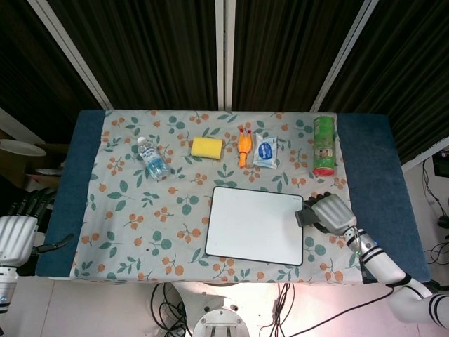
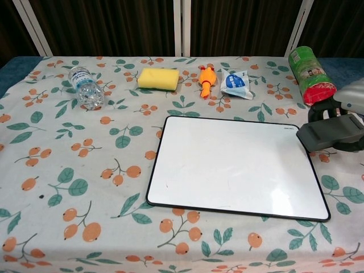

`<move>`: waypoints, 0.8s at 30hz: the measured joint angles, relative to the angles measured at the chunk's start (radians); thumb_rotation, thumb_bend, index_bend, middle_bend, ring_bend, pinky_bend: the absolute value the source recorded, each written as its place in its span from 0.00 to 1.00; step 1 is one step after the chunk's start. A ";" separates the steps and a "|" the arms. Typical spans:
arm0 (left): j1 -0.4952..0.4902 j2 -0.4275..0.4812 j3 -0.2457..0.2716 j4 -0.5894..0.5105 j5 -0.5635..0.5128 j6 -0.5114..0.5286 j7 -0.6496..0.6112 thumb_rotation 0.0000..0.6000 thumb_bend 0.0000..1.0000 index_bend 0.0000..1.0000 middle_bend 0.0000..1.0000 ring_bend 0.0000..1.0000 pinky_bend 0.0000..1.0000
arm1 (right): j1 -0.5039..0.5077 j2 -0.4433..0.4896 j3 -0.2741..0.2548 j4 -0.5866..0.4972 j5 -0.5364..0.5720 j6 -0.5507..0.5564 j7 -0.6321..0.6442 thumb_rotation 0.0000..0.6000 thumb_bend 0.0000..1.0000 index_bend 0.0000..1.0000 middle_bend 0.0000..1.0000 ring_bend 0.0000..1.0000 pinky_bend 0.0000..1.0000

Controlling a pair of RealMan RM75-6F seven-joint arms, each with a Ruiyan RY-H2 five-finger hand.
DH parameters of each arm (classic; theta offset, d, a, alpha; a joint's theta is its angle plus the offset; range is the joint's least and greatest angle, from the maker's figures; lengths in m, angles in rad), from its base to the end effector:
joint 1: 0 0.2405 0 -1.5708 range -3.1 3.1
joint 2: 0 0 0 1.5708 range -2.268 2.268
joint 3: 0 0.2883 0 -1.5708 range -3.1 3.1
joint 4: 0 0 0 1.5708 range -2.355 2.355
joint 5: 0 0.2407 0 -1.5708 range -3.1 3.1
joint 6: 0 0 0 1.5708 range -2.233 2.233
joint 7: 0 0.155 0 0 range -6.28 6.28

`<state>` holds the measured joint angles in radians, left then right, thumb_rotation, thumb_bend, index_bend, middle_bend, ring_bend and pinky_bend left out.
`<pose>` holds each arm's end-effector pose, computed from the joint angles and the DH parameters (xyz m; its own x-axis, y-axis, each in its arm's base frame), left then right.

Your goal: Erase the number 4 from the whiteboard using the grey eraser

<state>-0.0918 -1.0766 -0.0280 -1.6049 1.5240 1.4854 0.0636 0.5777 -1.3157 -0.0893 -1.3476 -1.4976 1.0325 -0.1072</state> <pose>-0.3546 0.1946 0.1568 0.4992 0.0144 0.8663 0.8661 -0.0375 -0.4985 -0.3095 -0.3266 0.0232 0.6909 -0.2503 0.6782 -0.6996 -0.4677 0.5402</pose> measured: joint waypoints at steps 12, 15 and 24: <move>-0.006 0.002 -0.001 -0.003 -0.001 -0.009 0.004 0.50 0.12 0.13 0.09 0.10 0.17 | -0.059 -0.055 -0.006 0.159 -0.001 -0.015 0.107 1.00 0.19 0.37 0.38 0.34 0.32; -0.007 0.002 -0.001 -0.006 -0.001 -0.009 0.007 0.50 0.12 0.13 0.09 0.10 0.17 | -0.069 -0.057 -0.005 0.176 -0.011 -0.005 0.127 1.00 0.10 0.07 0.12 0.07 0.08; -0.011 -0.002 -0.002 -0.009 0.007 -0.004 0.012 0.50 0.12 0.13 0.09 0.10 0.17 | -0.107 -0.046 0.012 0.169 -0.014 0.055 0.131 1.00 0.00 0.00 0.00 0.00 0.00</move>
<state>-0.1029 -1.0782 -0.0303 -1.6137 1.5310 1.4809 0.0753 0.4707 -1.3619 -0.0768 -1.1783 -1.5115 1.0871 0.0243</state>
